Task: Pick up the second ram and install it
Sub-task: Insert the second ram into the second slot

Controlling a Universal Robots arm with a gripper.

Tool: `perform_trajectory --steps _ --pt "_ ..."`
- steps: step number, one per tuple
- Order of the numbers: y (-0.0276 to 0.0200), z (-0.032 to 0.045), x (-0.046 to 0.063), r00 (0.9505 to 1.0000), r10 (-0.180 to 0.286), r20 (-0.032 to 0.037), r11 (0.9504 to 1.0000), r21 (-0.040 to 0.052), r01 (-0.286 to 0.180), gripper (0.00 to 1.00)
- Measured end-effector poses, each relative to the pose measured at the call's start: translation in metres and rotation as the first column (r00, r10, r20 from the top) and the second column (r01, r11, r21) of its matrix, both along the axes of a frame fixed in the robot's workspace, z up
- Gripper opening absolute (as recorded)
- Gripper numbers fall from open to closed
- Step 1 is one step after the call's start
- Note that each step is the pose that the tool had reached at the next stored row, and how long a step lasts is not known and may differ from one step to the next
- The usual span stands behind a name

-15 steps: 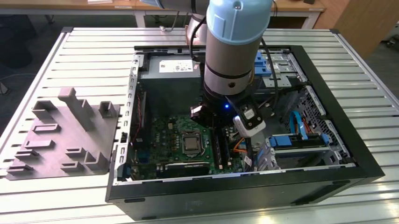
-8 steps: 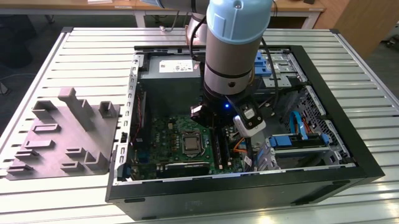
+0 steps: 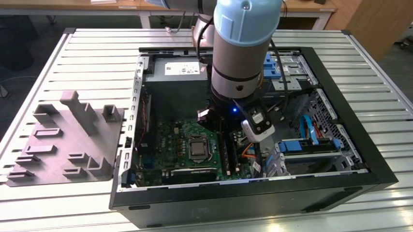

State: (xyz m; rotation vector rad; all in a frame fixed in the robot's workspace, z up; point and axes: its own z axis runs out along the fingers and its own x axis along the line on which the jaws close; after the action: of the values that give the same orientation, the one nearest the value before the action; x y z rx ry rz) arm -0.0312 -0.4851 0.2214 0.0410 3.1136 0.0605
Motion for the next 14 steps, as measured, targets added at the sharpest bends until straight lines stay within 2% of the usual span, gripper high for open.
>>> perform_trajectory --steps 14 --pt "0.0001 -0.003 -0.0003 1.0 0.0 -0.0001 1.0 -0.0001 0.0 0.12"
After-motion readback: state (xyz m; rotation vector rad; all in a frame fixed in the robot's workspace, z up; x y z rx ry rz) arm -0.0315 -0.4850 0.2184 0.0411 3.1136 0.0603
